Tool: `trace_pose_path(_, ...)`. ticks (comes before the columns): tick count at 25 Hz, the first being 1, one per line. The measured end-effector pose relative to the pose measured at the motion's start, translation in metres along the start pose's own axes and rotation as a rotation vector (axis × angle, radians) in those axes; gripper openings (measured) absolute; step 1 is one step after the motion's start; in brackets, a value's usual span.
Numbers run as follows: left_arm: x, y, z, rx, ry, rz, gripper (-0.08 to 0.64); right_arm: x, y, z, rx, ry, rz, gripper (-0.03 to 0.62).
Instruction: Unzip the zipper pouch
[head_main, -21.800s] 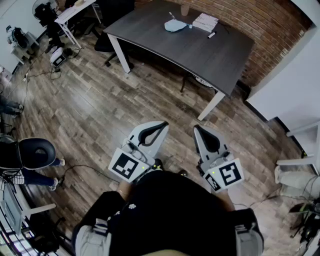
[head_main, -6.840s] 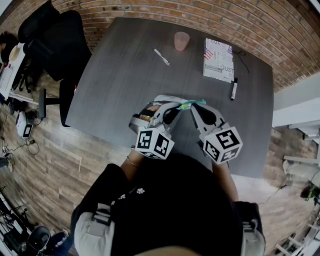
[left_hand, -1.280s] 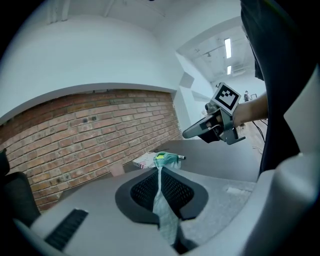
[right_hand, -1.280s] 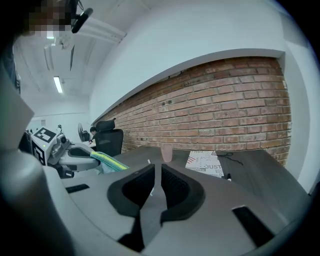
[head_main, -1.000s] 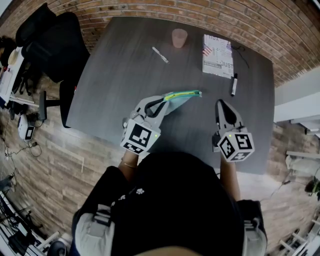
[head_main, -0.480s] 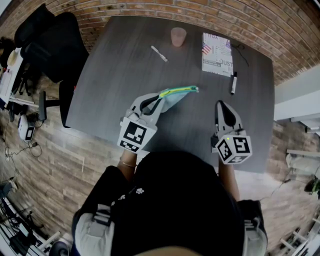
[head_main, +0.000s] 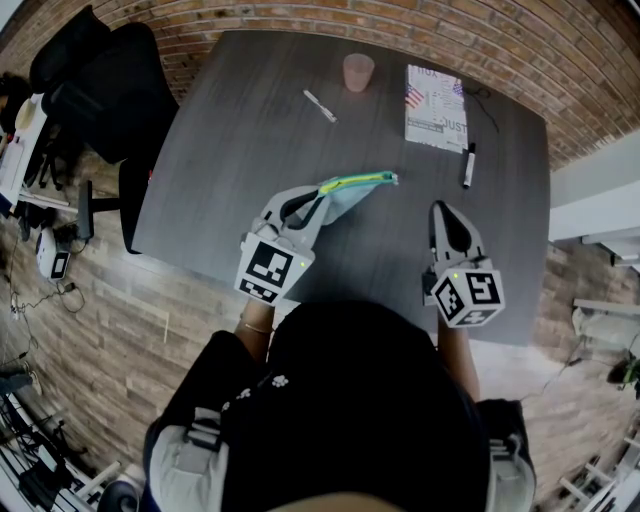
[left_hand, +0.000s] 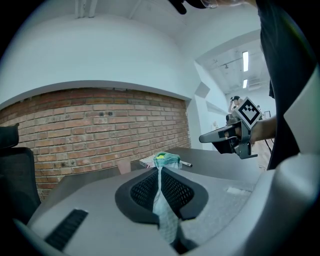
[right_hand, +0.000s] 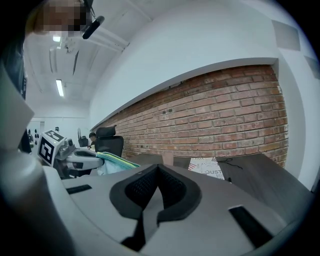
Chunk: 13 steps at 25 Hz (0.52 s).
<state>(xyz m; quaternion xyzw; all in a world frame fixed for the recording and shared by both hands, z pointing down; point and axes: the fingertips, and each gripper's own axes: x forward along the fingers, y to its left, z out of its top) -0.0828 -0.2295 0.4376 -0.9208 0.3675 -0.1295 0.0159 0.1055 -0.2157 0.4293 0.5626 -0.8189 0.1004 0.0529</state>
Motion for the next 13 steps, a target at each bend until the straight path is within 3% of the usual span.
trace_pose_path(13,0.0007,0.0002,-0.0010,-0.006,0.004,-0.014,0.009,0.0008,0.0000,-0.0014,-0.002,0.015,-0.004,-0.002)
